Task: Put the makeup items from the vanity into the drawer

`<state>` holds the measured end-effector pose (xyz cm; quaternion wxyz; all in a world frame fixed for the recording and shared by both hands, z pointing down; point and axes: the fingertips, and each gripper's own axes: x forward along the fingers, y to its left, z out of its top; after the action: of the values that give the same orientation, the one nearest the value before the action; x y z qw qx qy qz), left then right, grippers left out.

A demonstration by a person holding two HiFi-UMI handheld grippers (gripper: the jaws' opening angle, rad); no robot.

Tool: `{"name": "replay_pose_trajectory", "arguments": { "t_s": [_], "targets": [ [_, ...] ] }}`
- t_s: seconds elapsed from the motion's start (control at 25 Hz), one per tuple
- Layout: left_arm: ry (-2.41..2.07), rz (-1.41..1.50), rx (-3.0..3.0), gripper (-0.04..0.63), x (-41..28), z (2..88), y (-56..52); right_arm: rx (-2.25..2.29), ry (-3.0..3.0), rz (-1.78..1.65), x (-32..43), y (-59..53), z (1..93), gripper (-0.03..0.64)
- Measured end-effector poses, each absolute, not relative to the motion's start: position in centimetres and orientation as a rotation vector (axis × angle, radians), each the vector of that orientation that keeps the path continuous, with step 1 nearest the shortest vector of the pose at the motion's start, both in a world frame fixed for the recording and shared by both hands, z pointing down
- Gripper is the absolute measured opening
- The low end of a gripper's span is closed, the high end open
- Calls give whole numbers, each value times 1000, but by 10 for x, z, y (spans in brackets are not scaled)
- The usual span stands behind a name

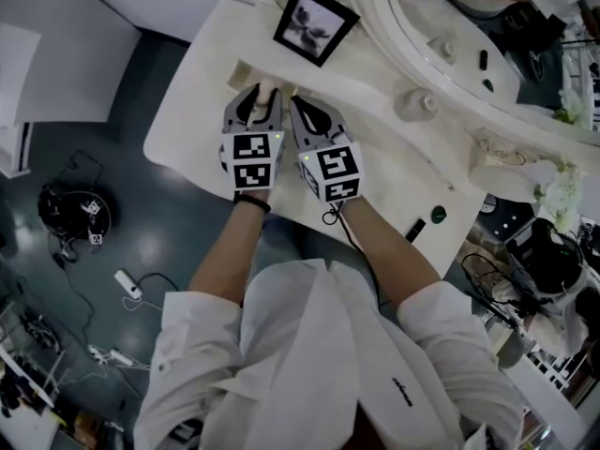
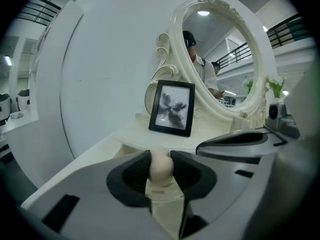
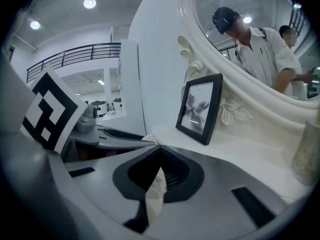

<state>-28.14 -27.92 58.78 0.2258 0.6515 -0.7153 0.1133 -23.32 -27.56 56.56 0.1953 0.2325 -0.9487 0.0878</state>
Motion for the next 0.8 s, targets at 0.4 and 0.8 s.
{"name": "replay_pose_trajectory", "arguments": {
  "t_s": [0.4, 0.8],
  "targets": [
    [-2016, 260, 1719, 143, -290, 596, -287, 680, -2631, 241, -235, -284, 574, 18],
    [-2067, 63, 1634, 173, -301, 601, -290, 675, -2626, 239, -227, -272, 576, 18]
  ]
}}
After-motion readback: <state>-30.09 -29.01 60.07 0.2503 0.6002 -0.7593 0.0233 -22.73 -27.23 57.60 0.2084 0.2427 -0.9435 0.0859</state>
